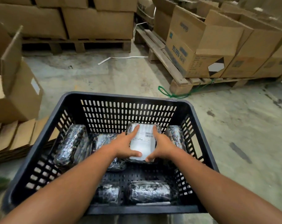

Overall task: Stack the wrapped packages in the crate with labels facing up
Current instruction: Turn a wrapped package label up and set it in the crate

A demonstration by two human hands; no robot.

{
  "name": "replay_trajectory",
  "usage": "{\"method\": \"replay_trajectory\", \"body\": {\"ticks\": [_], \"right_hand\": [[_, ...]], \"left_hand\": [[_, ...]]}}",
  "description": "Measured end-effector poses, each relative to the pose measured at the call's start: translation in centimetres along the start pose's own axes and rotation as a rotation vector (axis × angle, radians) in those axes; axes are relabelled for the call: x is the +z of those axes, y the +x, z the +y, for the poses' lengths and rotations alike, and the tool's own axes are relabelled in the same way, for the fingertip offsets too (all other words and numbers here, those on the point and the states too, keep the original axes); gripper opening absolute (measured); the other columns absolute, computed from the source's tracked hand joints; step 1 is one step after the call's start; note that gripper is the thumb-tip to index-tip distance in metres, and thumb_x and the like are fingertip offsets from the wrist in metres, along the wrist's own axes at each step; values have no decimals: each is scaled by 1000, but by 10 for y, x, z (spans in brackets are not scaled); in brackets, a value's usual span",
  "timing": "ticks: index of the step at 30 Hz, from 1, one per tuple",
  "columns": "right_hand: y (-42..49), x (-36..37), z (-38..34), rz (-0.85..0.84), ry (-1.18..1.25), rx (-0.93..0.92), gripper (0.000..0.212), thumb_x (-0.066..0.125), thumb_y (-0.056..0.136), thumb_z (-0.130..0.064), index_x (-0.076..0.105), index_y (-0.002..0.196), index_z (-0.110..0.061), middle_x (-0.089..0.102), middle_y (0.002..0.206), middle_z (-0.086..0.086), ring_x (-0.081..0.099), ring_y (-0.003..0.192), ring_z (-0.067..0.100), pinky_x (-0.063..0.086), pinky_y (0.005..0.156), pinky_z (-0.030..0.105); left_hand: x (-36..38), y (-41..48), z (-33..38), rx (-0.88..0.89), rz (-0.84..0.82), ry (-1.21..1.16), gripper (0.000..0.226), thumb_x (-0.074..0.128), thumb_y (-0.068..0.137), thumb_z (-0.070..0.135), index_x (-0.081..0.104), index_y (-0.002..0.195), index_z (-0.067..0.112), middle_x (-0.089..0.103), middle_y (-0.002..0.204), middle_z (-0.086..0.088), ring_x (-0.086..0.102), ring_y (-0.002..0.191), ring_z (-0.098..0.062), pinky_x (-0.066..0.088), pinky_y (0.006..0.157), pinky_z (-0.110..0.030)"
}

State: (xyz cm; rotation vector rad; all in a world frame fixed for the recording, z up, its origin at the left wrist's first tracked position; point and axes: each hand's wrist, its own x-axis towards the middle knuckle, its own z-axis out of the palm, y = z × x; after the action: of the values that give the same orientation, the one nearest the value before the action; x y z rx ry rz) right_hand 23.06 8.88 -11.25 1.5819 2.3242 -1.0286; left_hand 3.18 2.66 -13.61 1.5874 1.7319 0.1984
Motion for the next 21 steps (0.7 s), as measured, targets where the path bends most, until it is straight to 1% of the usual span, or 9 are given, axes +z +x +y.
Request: {"method": "replay_trajectory", "body": {"ticks": [2, 4, 7, 11, 14, 16, 18, 19, 21], "right_hand": [[8, 7, 1, -21, 1, 47, 170, 104, 50, -36, -22, 162, -17, 43, 153, 17, 46, 136, 35, 46, 112, 45], [13, 10, 2, -46, -12, 73, 170, 104, 50, -37, -22, 162, -14, 41, 157, 18, 43, 141, 36, 44, 114, 43], [17, 8, 3, -62, -37, 108, 168, 104, 52, -36, -20, 163, -13, 34, 163, 20, 38, 146, 37, 39, 118, 42], [16, 3, -1, -82, -128, 120, 163, 103, 58, -32, -21, 162, -10, 31, 164, 25, 40, 146, 39, 40, 118, 41], [16, 4, -6, -94, -178, 117, 155, 101, 63, -28, -17, 163, -8, 30, 163, 27, 43, 143, 39, 40, 118, 41], [13, 8, -8, -117, -259, 130, 137, 96, 73, -24, -3, 164, -3, 21, 167, 26, 35, 149, 40, 29, 124, 44], [16, 12, -5, -104, -242, 157, 116, 89, 81, -13, 8, 163, 2, 19, 169, 21, 23, 155, 41, 18, 127, 46], [17, 13, -5, -98, -244, 158, 111, 87, 83, -15, 11, 161, 4, 22, 168, 21, 21, 156, 40, 15, 127, 45], [13, 11, -7, -92, -273, 130, 111, 86, 85, -32, 15, 159, 8, 26, 167, 23, 14, 157, 42, 8, 129, 45]], "left_hand": [[3, 6, -4, -23, -7, 53, 123, 76, 68, 69, -23, 141, 66, 26, 157, -24, 15, 146, -40, 11, 117, -66], [6, 12, -9, -29, -5, 166, 122, 68, 68, 79, -26, 143, 60, 23, 163, -19, 3, 150, -38, -2, 116, -69], [11, 21, -16, -9, -4, 275, 121, 49, 61, 95, -35, 139, 58, 19, 165, -10, -10, 152, -38, -14, 110, -68], [16, 27, -21, 29, -26, 305, 116, 35, 59, 102, -42, 134, 57, 10, 165, -9, -31, 143, -37, -28, 98, -61], [24, 33, -20, -17, -74, 411, 118, 32, 64, 100, -44, 136, 48, -31, 156, -22, -50, 129, -40, -30, 101, -67], [33, 36, -17, -66, -129, 525, 121, 37, 70, 95, -42, 141, 38, -50, 143, -25, -54, 125, -42, -28, 101, -72], [40, 39, -16, -64, -146, 548, 121, 41, 74, 90, -38, 146, 31, -49, 147, -18, -49, 131, -42, -24, 101, -74], [42, 40, -16, -55, -139, 528, 123, 43, 75, 89, -36, 148, 29, -45, 151, -14, -44, 135, -41, -22, 102, -74], [42, 39, -19, -47, -112, 491, 127, 47, 73, 88, -31, 151, 25, -38, 157, -8, -38, 141, -39, -20, 104, -73]]}}
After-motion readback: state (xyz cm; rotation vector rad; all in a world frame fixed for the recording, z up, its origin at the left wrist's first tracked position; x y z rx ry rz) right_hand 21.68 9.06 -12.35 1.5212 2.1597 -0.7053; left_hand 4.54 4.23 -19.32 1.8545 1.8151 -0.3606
